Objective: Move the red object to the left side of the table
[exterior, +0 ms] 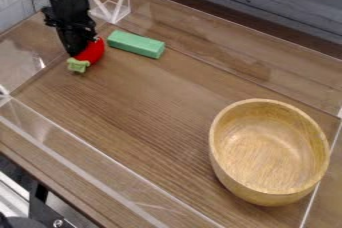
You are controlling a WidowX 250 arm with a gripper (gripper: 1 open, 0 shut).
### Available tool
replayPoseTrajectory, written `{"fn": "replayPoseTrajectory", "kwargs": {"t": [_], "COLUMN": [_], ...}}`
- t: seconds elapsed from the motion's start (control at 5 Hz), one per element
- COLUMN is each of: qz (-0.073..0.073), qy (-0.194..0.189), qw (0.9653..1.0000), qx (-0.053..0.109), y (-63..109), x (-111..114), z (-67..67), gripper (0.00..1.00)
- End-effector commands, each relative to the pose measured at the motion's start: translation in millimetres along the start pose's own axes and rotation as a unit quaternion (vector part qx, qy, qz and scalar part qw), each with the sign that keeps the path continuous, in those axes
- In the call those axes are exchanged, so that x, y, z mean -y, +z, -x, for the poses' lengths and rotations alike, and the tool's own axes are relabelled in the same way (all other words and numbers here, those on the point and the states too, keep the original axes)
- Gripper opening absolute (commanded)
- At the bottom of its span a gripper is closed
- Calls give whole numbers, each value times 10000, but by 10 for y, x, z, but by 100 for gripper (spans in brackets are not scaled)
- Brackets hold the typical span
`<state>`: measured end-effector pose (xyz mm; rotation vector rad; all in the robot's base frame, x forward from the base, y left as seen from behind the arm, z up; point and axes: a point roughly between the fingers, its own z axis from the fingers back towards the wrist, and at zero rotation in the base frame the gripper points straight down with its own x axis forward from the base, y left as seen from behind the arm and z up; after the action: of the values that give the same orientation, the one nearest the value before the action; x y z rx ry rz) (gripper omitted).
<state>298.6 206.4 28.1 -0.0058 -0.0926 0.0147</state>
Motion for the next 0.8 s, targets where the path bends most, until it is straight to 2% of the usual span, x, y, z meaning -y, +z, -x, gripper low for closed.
{"fn": "replayPoseTrajectory", "kwargs": {"t": [0.0, 0.6], "qz": [-28, -22], "qy": [-62, -14], "qw": [10000, 10000], "qx": [9, -80], "y": [3, -27], "x": [51, 92], "z": [-49, -72], "gripper": [0, 0]}}
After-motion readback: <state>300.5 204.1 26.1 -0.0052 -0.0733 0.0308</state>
